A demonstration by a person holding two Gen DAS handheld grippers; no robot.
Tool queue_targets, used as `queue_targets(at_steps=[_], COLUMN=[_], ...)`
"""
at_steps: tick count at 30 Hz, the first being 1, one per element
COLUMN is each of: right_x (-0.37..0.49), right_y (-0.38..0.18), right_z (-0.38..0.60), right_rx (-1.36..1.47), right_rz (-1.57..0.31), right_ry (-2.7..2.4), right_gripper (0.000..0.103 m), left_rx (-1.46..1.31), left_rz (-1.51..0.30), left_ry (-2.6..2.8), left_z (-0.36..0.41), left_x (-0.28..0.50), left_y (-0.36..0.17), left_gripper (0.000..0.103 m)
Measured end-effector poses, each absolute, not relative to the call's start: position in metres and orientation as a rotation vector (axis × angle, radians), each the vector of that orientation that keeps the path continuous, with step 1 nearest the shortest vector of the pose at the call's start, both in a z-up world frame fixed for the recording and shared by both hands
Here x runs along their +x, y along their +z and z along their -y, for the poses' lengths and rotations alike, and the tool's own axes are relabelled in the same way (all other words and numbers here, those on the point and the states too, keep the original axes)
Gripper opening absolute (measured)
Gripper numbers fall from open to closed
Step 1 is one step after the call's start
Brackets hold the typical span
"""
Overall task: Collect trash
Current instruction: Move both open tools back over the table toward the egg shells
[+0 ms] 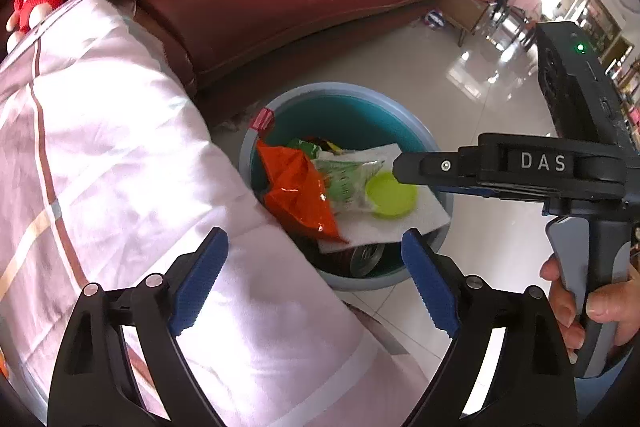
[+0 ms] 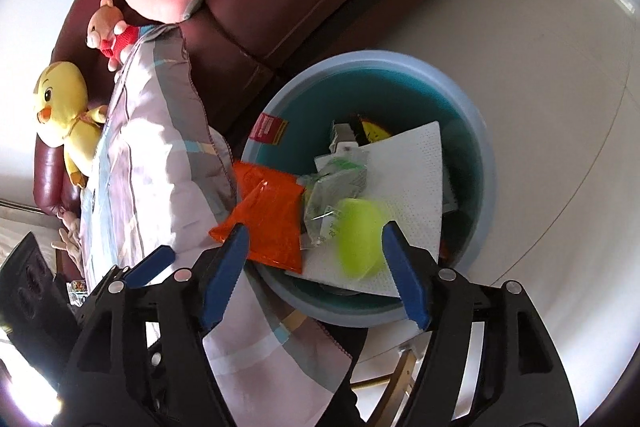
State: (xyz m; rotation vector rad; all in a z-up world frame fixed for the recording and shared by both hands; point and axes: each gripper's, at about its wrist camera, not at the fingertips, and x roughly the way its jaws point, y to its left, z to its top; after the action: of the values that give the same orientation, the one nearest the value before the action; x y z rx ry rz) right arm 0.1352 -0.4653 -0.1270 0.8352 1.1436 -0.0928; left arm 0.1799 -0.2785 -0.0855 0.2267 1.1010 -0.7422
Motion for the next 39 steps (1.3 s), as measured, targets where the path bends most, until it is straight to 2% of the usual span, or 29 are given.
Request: queue_targets(at_steps=[9,21,32,39], right_x=[0.124,0.111,0.111,0.13], right_y=[-0.112,-0.082,-0.048,-0.04], right_z=[0.466,0.431,0.355,0.29], right_rx=[0.815,0.762,0.649,0.564], right_rz=[-1.133,-1.151,-1.164,-1.216], right_ry=[-0.137,-0.12,-0.029,0.066], right_gripper=[0.075,0.08,0.08,0.08], left_rx=[0.19,0.127,0.045,-0.059], left_rz=[-1.104,-1.062,-1.019,-1.011], left_ry=[-0.735,-0.672,-0.538,-0.364], left_z=[0.263,0.209,0.12,0.037], left_x=[0.174,0.156,0.139,0.134], left_y=[-0.08,-0.054,-0.035,-0.037], left_gripper=[0.089,0.093,0.096,0.096])
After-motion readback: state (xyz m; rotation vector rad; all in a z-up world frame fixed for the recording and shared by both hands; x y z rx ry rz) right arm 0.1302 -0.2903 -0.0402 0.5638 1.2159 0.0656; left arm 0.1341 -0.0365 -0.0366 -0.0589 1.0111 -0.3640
